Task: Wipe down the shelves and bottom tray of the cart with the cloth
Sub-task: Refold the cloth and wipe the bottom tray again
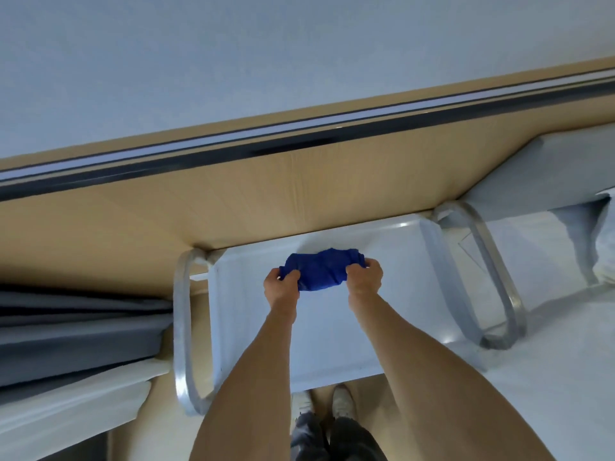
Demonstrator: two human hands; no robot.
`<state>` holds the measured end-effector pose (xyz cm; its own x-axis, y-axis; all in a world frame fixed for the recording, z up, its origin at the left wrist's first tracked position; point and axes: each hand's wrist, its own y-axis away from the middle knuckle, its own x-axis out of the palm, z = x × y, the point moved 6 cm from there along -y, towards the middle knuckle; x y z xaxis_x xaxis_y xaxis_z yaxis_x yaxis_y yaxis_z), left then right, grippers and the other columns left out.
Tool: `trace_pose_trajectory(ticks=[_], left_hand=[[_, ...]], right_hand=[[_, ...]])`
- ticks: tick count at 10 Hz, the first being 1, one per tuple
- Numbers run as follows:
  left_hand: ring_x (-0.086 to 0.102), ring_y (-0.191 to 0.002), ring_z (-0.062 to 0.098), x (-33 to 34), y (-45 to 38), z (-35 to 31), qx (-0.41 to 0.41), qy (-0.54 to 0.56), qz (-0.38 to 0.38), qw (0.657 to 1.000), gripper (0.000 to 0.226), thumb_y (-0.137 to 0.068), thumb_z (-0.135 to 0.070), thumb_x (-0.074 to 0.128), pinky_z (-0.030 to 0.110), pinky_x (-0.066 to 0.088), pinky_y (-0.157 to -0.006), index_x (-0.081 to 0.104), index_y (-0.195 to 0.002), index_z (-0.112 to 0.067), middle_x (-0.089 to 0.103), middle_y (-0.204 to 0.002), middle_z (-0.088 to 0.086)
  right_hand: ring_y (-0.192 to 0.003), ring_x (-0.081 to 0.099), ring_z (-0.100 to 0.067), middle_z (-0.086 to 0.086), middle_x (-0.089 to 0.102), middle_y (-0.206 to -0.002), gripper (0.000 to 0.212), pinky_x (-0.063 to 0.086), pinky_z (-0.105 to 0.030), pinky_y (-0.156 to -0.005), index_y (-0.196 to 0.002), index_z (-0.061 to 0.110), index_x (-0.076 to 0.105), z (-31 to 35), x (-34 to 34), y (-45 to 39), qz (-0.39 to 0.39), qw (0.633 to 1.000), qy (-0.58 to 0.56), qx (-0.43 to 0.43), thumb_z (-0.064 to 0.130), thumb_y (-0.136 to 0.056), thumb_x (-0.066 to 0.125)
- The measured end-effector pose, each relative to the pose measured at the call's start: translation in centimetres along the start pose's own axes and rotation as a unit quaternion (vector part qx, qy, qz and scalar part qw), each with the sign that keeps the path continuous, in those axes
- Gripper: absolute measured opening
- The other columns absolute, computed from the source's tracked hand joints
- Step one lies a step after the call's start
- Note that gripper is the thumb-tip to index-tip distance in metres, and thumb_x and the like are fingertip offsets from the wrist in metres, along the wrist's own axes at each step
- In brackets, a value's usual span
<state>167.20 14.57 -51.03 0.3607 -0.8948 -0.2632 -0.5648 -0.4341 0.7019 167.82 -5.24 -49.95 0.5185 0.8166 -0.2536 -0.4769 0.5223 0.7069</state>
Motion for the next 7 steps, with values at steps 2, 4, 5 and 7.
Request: trace_pose_trajectory(ticks=[2, 4, 5, 7], left_hand=[[0.053, -0.065, 0.023, -1.0, 3.1, 1.1, 0.042, -0.027, -0.051, 0.997, 0.005, -0.08, -0.006, 0.056, 0.027, 0.043, -0.055, 0.055, -0.083, -0.01, 0.058, -0.074, 0.006], [0.039, -0.128, 0.033, -2.8, 3.2, 14.9, -0.002, -0.44, -0.074, 0.895, 0.048, -0.094, -0.026, 0.052, 0.043, 0.041, -0.098, 0.034, -0.138, -0.016, 0.037, -0.144, 0.017], [0.009, -0.147, 0.037, -4.8, 3.8, 19.2, -0.097, -0.444, -0.13, 0.881, 0.072, -0.097, -0.039, 0.051, 0.05, 0.024, -0.113, 0.01, -0.153, -0.019, 0.001, -0.16, 0.023], [0.022, -0.141, 0.037, -5.9, 5.7, 18.4, -0.047, -0.457, -0.126, 0.879, 0.056, -0.096, -0.028, 0.048, 0.049, 0.031, -0.111, 0.022, -0.145, -0.019, 0.009, -0.157, 0.023]], right_hand=[[-0.076, 0.056, -0.023, -0.007, 0.061, -0.094, 0.026, 0.045, -0.026, -0.056, -0.1, 0.014, 0.052, -0.8, -1.4, 2.0, -0.01, 0.999, 0.017, -0.039, -0.005, -0.082, 0.05], [-0.117, 0.051, -0.036, -0.019, 0.047, -0.136, 0.064, 0.05, -0.046, -0.089, -0.148, 0.016, 0.028, -11.8, -5.7, 0.6, -0.019, 0.925, 0.375, -0.053, 0.017, -0.09, 0.055], [-0.148, 0.016, -0.037, -0.021, 0.003, -0.162, 0.072, 0.029, -0.05, -0.113, -0.156, 0.021, 0.009, -16.1, -7.5, 0.1, 0.009, 0.841, 0.54, -0.038, 0.036, -0.098, 0.05], [-0.151, 0.007, -0.037, -0.023, -0.001, -0.163, 0.066, 0.019, -0.047, -0.119, -0.155, 0.018, 0.018, -15.7, -8.1, 2.7, 0.036, 0.816, 0.569, -0.089, 0.026, -0.098, 0.049]])
